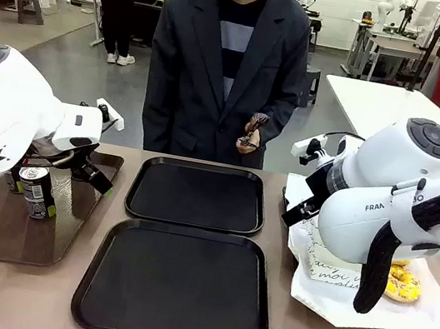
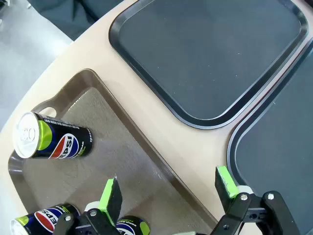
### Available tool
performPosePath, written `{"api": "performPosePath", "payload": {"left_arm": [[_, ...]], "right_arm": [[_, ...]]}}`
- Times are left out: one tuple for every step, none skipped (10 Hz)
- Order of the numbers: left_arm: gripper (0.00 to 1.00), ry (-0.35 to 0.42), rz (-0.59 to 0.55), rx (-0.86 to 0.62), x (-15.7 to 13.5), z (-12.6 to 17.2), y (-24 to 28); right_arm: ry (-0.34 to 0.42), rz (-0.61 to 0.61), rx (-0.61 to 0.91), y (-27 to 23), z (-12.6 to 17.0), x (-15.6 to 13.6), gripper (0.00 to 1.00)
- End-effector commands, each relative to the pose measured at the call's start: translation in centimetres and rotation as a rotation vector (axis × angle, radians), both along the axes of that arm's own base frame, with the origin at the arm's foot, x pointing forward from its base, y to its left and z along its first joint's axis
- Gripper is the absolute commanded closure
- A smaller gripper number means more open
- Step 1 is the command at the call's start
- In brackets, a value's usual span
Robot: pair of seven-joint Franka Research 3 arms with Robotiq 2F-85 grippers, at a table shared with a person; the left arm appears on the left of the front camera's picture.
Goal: Set up donuts and drinks on trays.
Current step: Pick up one Pepsi coke and place it on the Flat Tray.
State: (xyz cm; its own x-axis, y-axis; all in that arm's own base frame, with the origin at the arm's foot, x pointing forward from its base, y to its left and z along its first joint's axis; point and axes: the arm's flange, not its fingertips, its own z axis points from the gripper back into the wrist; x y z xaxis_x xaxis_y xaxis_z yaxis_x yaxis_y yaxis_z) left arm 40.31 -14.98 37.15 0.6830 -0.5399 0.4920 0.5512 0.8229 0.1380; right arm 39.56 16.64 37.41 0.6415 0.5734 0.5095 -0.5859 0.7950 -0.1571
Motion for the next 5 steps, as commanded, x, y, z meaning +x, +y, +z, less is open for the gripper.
{"api": "performPosePath", "payload": {"left_arm": [[0.00, 0.000, 0.000, 0.000, 0.00, 0.00, 0.00], [0.00, 0.000, 0.000, 0.000, 0.00, 0.00, 0.00], [0.00, 0.000, 0.000, 0.000, 0.00, 0.00, 0.00], [0.00, 0.000, 0.000, 0.000, 0.00, 0.00, 0.00], [0.00, 0.000, 0.000, 0.000, 0.00, 0.00, 0.00]], "right_arm": [[0.000, 0.000, 0.000, 0.00, 0.00, 0.00, 0.00], [0.000, 0.000, 0.000, 0.00, 0.00, 0.00, 0.00], [0.000, 0.000, 0.000, 0.00, 0.00, 0.00, 0.00], [0.000, 0.000, 0.000, 0.00, 0.00, 0.00, 0.00], [0.000, 0.000, 0.000, 0.00, 0.00, 0.00, 0.00]]}}
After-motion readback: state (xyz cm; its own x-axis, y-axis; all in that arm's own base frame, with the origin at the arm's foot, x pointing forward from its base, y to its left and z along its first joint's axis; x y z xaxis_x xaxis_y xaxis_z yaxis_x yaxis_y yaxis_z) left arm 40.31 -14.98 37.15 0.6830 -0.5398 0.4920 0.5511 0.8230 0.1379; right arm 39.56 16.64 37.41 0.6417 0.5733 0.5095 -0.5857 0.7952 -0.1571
